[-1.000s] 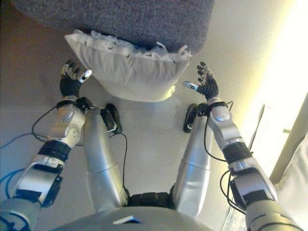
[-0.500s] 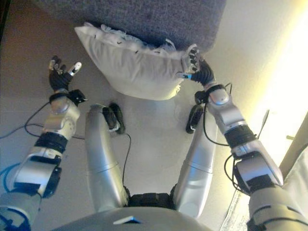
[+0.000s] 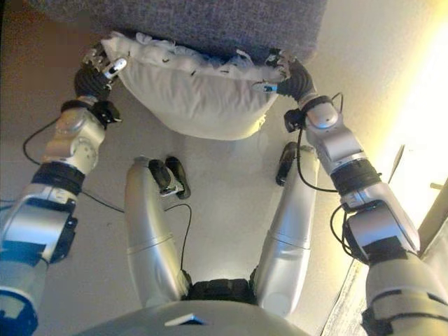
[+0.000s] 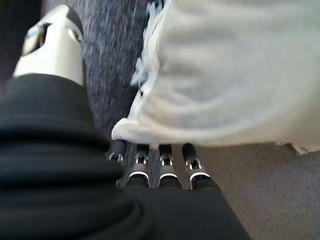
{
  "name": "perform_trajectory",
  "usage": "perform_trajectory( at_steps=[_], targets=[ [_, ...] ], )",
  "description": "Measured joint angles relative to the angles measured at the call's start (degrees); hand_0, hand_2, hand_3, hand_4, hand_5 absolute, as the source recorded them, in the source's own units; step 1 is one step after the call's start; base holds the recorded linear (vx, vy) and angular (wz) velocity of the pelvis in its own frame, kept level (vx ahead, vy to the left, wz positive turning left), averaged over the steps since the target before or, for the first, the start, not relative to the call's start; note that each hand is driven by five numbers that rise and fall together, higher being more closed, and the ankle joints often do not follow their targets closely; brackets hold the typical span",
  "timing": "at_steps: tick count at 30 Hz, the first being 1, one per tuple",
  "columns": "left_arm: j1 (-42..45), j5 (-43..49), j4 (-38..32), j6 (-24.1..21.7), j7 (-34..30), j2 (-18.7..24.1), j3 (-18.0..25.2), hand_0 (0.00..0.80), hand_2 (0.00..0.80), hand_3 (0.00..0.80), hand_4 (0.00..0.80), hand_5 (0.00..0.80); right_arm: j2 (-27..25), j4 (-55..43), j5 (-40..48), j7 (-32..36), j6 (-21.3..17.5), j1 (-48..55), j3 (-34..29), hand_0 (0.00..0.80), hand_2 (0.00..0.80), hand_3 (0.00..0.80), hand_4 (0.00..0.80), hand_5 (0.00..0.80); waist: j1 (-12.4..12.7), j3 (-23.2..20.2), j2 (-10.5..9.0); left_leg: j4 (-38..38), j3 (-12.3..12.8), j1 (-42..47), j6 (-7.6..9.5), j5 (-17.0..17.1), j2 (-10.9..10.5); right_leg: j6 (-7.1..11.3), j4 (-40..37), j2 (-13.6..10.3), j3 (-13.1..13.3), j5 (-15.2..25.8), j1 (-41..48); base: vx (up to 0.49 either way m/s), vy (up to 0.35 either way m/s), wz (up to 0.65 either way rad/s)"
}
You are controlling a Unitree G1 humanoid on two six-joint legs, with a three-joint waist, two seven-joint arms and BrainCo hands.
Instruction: Pick up the cushion and take it to the sofa
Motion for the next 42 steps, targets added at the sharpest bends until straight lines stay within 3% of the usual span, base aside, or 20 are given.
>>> perform_trajectory(
  at_steps=[7, 28, 35, 36, 37, 38, 39, 42],
  targets=[
    [-0.5, 0.0, 1.0, 0.1, -2.8, 0.1, 0.0, 0.0, 0.0, 0.0, 0.0, 0.0, -1.8, 0.0, -1.9, 0.5, 0.4, -0.4, 0.1, 0.0, 0.0, 0.0, 0.0, 0.0, -0.2, 0.9, 1.68, -0.9, 0.7, 0.4, 0.21, -0.3, 0.6, 0.04, -1.7, 0.6, 0.2, 0.5, 0.3, 0.015, 0.09, -0.05],
    [-1.5, 0.1, 3.1, 0.5, -1.6, 0.3, -0.1, 0.0, 0.0, 0.0, 0.0, 0.0, -4.5, 0.0, -9.0, 7.0, 2.5, -3.4, 4.3, 0.0, 0.0, 0.0, 0.0, 0.0, -1.3, 1.0, 1.94, -4.5, 3.5, 1.2, 0.76, -0.3, 1.3, 0.67, -5.6, 0.9, 0.7, 1.7, -0.4, 0.002, 0.013, -0.02],
    [-4.4, 0.0, 3.5, 0.2, -4.4, 0.3, -3.0, 0.0, 0.0, 0.0, 0.0, 0.0, -4.2, 0.0, -9.3, 9.4, 5.6, -7.5, 7.4, 0.0, 0.0, 0.0, 0.0, 0.0, -0.9, 1.3, 2.44, -4.9, 3.7, 0.3, 0.6, -0.2, 1.1, 0.68, -5.8, 0.6, 0.7, 1.7, -1.4, -0.002, -0.005, 0.0],
    [-5.0, 0.0, 3.6, 0.3, -4.7, 0.3, -3.9, 0.333, 0.333, 0.333, 0.333, 0.333, -4.0, 0.5, -9.9, 9.4, 5.9, -8.0, 8.2, 0.0, 0.0, 0.0, 0.0, 0.0, -0.7, 1.3, 2.44, -4.9, 3.7, 0.3, 0.59, -0.2, 1.1, 0.68, -5.8, 0.6, 0.7, 1.7, -1.5, 0.0, 0.0, 0.0],
    [-5.6, 0.0, 3.7, 0.5, -5.3, 0.0, -4.3, 0.543, 0.543, 0.543, 0.543, 0.543, -3.7, 0.9, -10.4, 9.5, 6.0, -8.3, 8.6, 0.21, 0.21, 0.21, 0.21, 0.21, -0.4, 1.3, 2.45, -4.9, 3.7, 0.3, 0.56, -0.2, 1.1, 0.68, -5.8, 0.6, 0.7, 1.7, -1.5, 0.0, 0.0, 0.0],
    [-6.5, 0.0, 4.4, 0.6, -5.8, -0.2, -5.2, 0.8, 0.8, 0.8, 0.8, 0.8, -3.4, 1.7, -10.7, 9.6, 6.4, -9.1, 9.4, 0.64, 0.64, 0.64, 0.64, 0.64, -0.1, 1.3, 2.45, -4.9, 3.7, 0.3, 0.56, -0.2, 1.1, 0.68, -5.8, 0.5, 0.7, 1.7, -1.5, 0.0, 0.0, 0.0],
    [-7.2, 0.0, 5.1, 0.7, -6.1, -0.3, -5.8, 0.8, 0.8, 0.8, 0.8, 0.8, -2.9, 3.1, -11.1, 9.5, 6.9, -10.2, 10.3, 0.8, 0.8, 0.8, 0.8, 0.8, 0.0, 1.3, 2.45, -4.9, 3.6, 0.2, 0.59, -0.2, 1.0, 0.68, -5.7, 0.5, 0.7, 1.7, -1.5, -0.029, -0.031, 0.03],
    [-7.8, 0.0, 5.5, 0.7, -6.7, -0.3, -6.5, 0.8, 0.8, 0.8, 0.8, 0.8, -1.5, 6.1, -11.5, 8.1, 7.3, -12.2, 10.7, 0.8, 0.8, 0.8, 0.8, 0.8, 0.1, 1.3, 2.44, -4.9, 3.6, -0.1, 0.79, -0.1, 0.6, 0.73, -5.6, 0.0, 0.6, 1.6, -1.7, -0.037, -0.055, 0.08]
  ],
)
